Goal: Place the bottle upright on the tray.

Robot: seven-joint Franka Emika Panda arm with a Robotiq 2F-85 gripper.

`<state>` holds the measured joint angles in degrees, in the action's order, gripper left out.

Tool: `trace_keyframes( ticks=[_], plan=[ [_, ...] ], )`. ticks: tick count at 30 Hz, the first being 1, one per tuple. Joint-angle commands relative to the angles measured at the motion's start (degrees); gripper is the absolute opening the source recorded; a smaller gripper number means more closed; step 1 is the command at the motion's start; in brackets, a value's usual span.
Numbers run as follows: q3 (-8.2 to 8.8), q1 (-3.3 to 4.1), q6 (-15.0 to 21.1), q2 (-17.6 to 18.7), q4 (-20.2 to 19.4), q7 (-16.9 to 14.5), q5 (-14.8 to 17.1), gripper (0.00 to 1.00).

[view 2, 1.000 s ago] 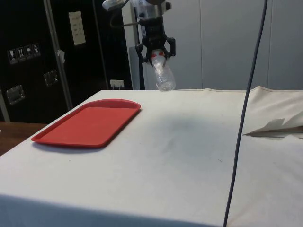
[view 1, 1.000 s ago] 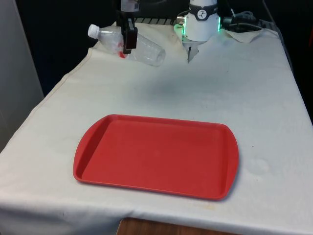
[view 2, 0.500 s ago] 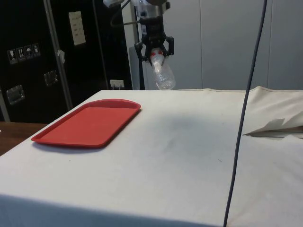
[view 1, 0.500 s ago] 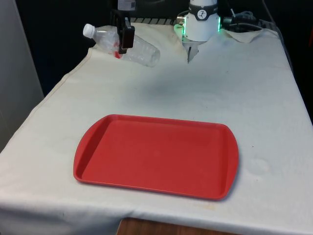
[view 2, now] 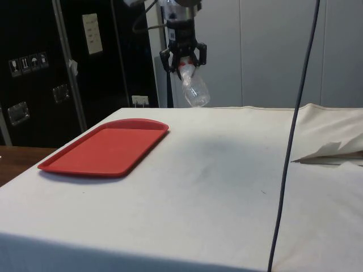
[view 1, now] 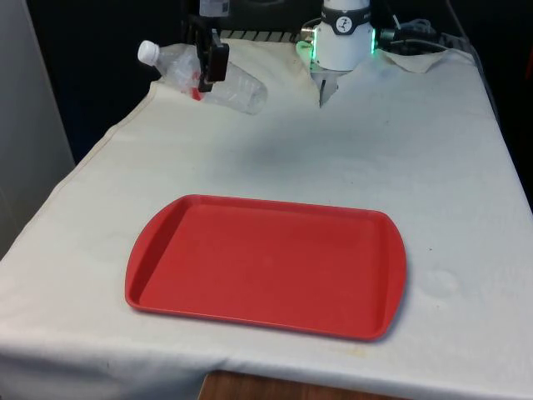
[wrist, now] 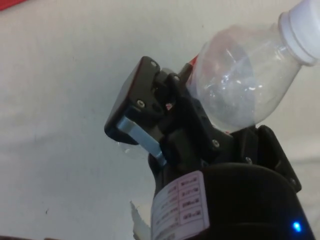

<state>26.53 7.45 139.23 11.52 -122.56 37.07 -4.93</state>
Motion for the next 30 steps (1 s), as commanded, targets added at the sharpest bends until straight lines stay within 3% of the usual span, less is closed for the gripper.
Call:
trace_keyframes(
  ticks=[1,6,18,26,30],
  plan=[
    [-0.06,-0.11,0.8,0.1,-0.1,-0.9,0.1,0.33],
    [0.0,-0.11,1.4,0.6,0.5,-2.9,0.2,0.33],
    [-0.06,0.23,1.5,0.8,0.6,-3.2,-0.3,0.33],
    [-0.52,0.17,1.1,2.2,2.5,-3.9,0.0,0.33],
    [-1.15,-0.06,0.2,4.6,5.7,-5.7,1.1,0.33]
  ],
)
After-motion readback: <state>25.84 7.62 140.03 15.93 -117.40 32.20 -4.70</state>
